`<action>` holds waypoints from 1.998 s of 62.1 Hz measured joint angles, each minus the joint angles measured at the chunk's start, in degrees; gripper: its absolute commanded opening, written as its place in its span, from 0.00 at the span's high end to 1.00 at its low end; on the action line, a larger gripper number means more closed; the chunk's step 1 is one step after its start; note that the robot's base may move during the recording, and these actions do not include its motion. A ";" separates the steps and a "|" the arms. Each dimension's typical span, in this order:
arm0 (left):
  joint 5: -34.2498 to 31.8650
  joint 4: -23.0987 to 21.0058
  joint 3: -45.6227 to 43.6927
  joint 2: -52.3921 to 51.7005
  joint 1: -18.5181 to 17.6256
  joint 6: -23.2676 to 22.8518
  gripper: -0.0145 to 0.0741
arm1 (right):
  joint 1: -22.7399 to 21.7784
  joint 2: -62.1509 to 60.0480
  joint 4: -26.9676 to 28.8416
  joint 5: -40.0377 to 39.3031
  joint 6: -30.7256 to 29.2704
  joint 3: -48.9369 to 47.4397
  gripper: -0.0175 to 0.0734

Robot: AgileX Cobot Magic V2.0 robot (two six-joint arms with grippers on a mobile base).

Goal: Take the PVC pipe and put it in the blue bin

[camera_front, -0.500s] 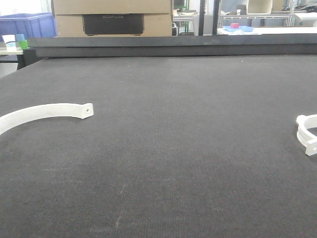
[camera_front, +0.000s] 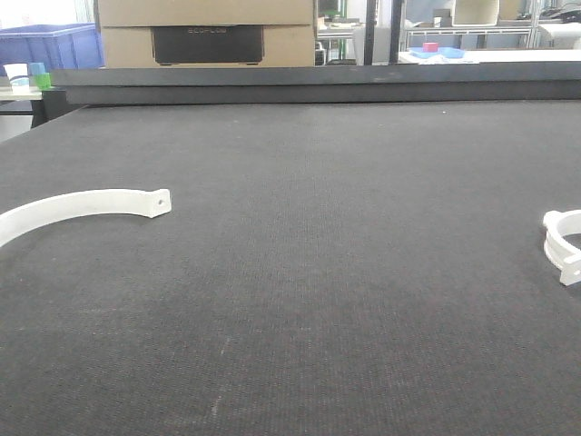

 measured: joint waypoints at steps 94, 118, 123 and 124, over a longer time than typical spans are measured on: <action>-0.47 0.00 -17.95 5.27 0.00 0.00 0.96 | 0.00 1.10 0.14 -2.71 -0.07 -17.24 0.99; 24.34 0.00 -42.19 27.35 0.00 0.00 0.96 | 0.00 18.42 0.37 21.82 -0.07 -32.14 0.99; 30.19 0.00 -45.81 32.56 0.00 0.00 0.96 | 0.00 22.80 0.79 27.18 -0.07 -34.25 0.99; 31.18 0.00 -46.33 33.39 0.00 0.00 0.96 | 0.00 23.54 0.92 28.22 -0.07 -34.53 0.99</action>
